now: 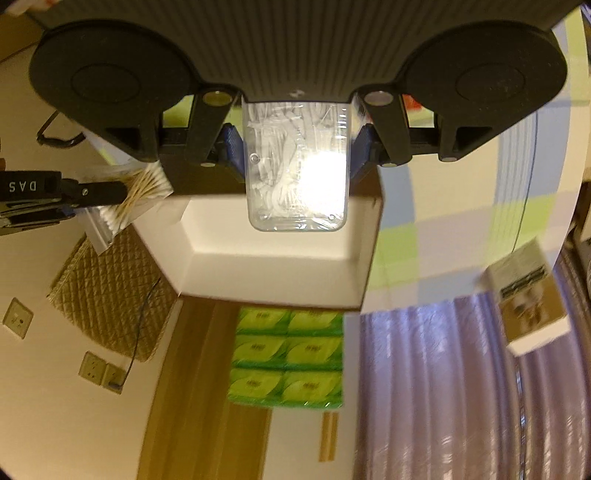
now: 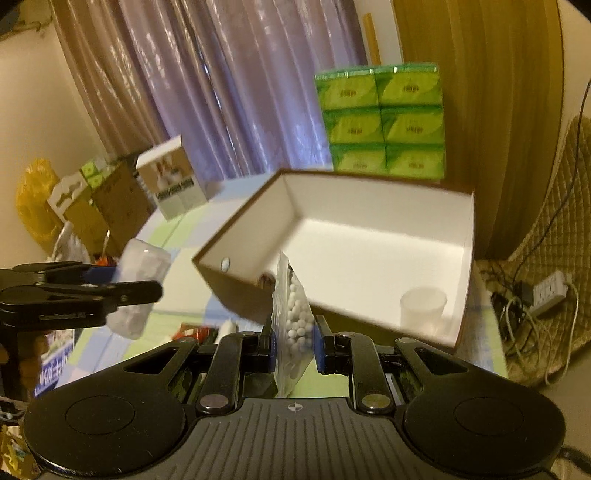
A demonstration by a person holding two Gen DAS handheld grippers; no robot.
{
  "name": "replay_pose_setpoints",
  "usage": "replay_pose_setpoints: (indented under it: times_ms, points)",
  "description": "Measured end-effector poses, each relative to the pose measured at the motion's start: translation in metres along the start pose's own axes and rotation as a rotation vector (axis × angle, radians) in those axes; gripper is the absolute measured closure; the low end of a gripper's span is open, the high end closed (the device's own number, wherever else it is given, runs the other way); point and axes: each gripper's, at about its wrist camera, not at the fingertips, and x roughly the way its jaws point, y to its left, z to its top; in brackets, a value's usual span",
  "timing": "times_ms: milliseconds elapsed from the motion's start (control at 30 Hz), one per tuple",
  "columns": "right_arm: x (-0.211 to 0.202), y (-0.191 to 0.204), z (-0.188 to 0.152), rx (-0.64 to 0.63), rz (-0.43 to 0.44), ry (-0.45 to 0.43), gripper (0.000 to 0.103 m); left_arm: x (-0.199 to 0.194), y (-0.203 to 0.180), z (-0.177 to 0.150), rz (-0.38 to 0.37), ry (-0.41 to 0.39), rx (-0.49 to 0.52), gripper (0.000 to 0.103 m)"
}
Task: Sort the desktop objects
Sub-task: 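Carry the floss pick box and bead bag over the brown box, then open the left gripper to drop the floss pick box while the right drops the bead bag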
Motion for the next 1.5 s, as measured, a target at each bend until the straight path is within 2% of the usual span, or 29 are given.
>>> replay_pose_setpoints:
  times_ms: [233,467,633,867,1100,1300,1500]
  points:
    - [0.008,-0.02,0.038,-0.015,-0.042,-0.061,0.087,0.034,-0.008,0.043,-0.024,-0.022,0.036,0.05]
    - [0.044,-0.054,0.065,-0.028,-0.147,-0.043,0.087,0.082,-0.004,0.076,-0.01,0.001,0.06,0.05]
    - [0.073,-0.08,0.075,-0.026,-0.188,0.006,0.087,0.126,0.002,0.092,0.01,0.054,0.067,0.05]
    - [0.11,-0.101,0.082,-0.04,-0.23,0.079,0.087,0.192,0.012,0.097,0.038,0.144,0.07,0.05]
    - [0.133,-0.115,0.08,-0.043,-0.242,0.13,0.087,0.245,0.014,0.087,0.075,0.244,0.087,0.05]
    - [0.143,-0.124,0.077,-0.039,-0.258,0.164,0.087,0.265,0.011,0.077,0.093,0.3,0.116,0.05]
    - [0.148,-0.129,0.077,-0.036,-0.27,0.172,0.087,0.269,0.01,0.074,0.095,0.312,0.124,0.05]
